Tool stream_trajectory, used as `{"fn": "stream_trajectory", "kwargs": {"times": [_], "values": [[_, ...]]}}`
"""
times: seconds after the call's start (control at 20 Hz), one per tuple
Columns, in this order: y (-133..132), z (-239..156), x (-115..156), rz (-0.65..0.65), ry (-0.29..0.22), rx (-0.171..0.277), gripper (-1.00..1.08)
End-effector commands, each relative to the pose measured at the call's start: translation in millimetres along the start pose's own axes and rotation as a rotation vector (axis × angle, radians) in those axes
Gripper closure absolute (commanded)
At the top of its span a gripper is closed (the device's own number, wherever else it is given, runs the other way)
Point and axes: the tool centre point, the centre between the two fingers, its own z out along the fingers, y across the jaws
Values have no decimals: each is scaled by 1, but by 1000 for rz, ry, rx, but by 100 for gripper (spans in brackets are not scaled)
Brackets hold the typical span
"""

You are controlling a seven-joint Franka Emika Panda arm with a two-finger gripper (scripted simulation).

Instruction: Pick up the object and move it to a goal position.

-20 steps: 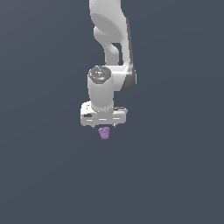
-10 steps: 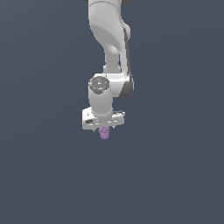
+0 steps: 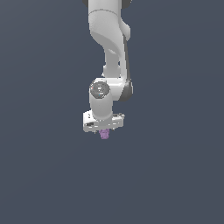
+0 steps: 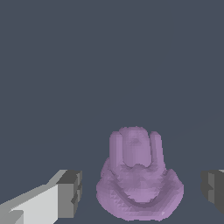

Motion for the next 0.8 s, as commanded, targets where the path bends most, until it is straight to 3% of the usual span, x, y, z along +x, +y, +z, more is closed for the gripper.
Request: {"fn": "stream_trajectory", "kwargs": {"times": [0.0,0.35,0.4,0.75], "values": [[0,14,-1,-1,-1,0,-92],[0,30,0,-3,-1,1,-92],[0,30,0,-3,-1,1,108],[0,30,0,-3,-1,1,108]]}}
